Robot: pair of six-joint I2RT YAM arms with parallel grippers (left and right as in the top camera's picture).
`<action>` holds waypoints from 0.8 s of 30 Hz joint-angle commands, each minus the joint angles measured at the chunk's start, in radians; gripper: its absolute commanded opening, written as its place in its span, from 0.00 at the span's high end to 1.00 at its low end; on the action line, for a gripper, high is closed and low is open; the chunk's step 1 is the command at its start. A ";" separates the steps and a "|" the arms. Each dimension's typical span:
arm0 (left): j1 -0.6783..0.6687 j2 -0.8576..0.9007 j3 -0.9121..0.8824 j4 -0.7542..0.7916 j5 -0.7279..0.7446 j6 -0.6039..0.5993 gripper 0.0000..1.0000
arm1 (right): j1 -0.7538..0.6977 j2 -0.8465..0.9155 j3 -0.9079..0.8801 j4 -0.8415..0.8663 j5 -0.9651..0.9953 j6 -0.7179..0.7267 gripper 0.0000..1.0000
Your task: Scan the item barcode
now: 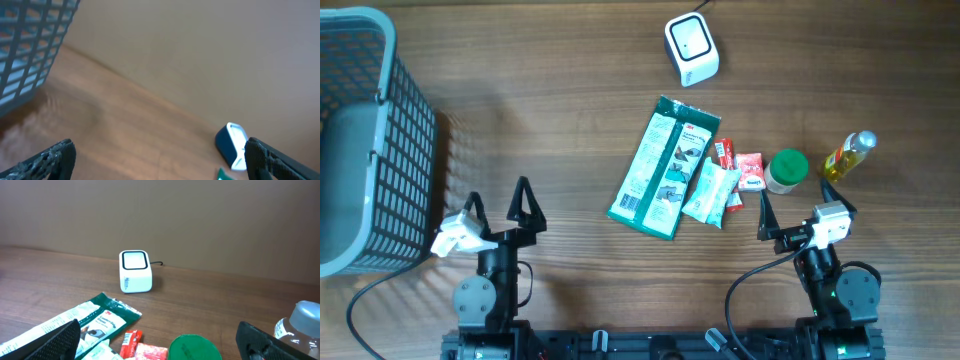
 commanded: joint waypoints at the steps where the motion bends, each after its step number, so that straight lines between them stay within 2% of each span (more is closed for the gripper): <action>1: 0.006 -0.010 -0.002 -0.085 0.032 0.119 0.00 | -0.005 -0.010 -0.001 0.004 -0.016 -0.014 0.00; 5: 0.006 -0.010 -0.002 -0.090 0.108 0.307 0.00 | -0.005 -0.010 -0.001 0.004 -0.016 -0.014 0.00; 6: 0.006 -0.010 -0.002 -0.092 0.162 0.401 0.00 | -0.005 -0.010 -0.001 0.004 -0.016 -0.014 0.00; 24: 0.006 -0.007 -0.002 -0.090 0.161 0.401 0.00 | -0.005 -0.010 -0.001 0.004 -0.016 -0.014 0.00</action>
